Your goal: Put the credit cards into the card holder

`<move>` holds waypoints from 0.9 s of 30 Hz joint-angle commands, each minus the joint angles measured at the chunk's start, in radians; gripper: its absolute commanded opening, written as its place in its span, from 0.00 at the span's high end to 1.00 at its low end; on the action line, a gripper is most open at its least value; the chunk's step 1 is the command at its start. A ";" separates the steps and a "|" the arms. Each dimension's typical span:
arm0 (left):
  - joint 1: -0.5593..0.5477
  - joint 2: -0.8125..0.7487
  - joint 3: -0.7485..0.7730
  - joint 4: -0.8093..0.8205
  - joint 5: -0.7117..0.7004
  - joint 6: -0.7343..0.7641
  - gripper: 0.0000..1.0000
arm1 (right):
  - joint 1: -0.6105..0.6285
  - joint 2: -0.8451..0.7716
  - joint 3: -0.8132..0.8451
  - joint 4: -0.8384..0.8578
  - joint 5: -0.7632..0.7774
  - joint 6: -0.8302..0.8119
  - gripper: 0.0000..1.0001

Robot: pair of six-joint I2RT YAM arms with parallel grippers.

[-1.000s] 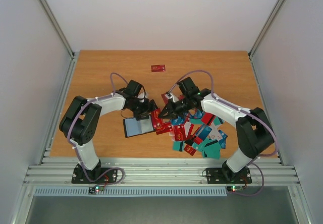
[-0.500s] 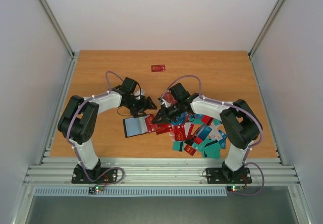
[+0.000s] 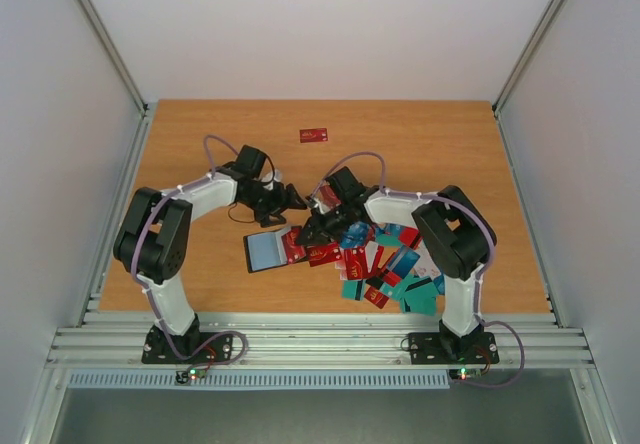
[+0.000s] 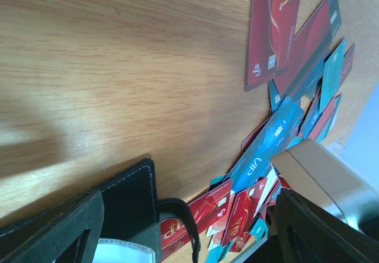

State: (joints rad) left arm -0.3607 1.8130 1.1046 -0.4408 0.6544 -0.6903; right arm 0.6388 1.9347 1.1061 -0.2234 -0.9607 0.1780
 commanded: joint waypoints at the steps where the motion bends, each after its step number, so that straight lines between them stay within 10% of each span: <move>1: 0.003 -0.013 0.029 -0.021 0.030 0.025 0.20 | 0.024 0.044 0.053 0.024 -0.014 0.000 0.99; 14: 0.109 -0.243 0.009 -0.323 -0.153 0.209 0.19 | 0.025 0.089 0.107 -0.038 0.028 -0.089 0.99; 27: 0.133 -0.354 -0.212 -0.354 -0.253 0.218 0.44 | 0.033 0.093 0.132 -0.100 0.081 -0.160 0.99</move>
State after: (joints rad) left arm -0.2348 1.4712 0.9382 -0.7937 0.4294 -0.4805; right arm 0.6563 2.0171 1.1995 -0.2825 -0.9173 0.0811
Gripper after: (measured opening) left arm 0.578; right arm 0.016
